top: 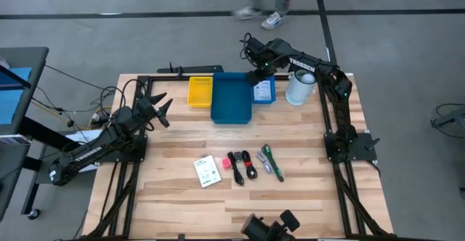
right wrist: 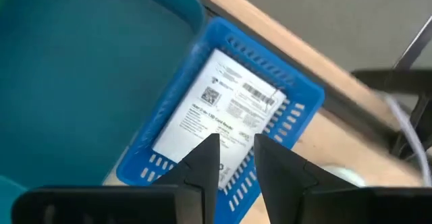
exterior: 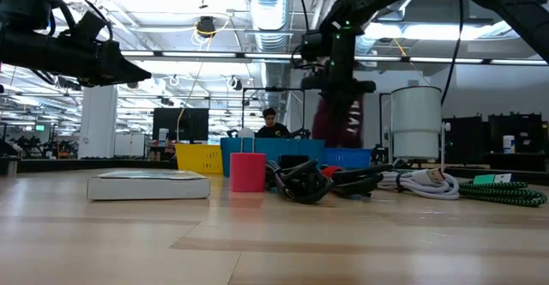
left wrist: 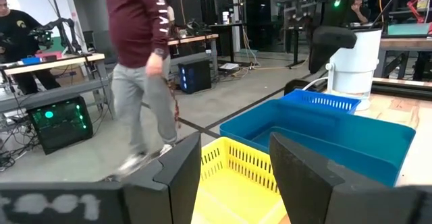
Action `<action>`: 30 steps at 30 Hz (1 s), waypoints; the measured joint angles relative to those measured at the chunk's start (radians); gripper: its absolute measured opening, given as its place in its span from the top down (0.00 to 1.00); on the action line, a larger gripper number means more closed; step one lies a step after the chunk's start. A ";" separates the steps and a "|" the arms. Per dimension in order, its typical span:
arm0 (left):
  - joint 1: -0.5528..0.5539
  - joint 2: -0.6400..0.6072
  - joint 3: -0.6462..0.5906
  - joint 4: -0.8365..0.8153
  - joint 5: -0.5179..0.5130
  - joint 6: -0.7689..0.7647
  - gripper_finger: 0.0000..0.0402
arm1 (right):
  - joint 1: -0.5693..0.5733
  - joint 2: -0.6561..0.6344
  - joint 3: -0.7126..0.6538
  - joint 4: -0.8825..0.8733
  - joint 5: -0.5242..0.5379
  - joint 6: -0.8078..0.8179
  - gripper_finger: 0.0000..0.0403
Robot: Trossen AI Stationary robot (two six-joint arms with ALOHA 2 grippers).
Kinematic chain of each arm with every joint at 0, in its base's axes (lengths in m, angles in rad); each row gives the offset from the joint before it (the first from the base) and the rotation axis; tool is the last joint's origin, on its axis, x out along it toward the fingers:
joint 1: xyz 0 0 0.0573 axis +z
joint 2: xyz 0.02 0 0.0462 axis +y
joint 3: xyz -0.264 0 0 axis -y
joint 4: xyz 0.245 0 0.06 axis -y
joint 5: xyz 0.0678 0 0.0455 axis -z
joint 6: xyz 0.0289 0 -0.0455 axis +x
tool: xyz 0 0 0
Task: Pick and place items into bin
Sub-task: Put the white card reader box into the blue bin
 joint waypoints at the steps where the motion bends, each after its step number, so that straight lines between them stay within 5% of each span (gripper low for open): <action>1: 0.000 0.000 0.000 0.000 0.000 0.000 0.59 | 0.011 0.000 0.011 -0.006 0.005 -0.010 0.78; 7: 0.000 0.000 0.000 0.000 0.000 0.000 0.59 | 0.110 0.000 0.107 -0.083 0.101 -0.043 0.79; 19: 0.000 0.000 0.000 0.000 0.000 0.000 0.59 | 0.398 -0.269 0.096 -0.052 0.562 -0.037 0.82; 24: 0.000 0.000 0.000 0.000 0.000 -0.003 0.59 | 0.528 -0.436 -0.079 0.156 0.665 -0.053 0.83; 30: 0.000 0.000 0.000 0.000 0.000 -0.003 0.59 | 0.649 -0.636 -0.496 0.534 0.662 -0.125 0.83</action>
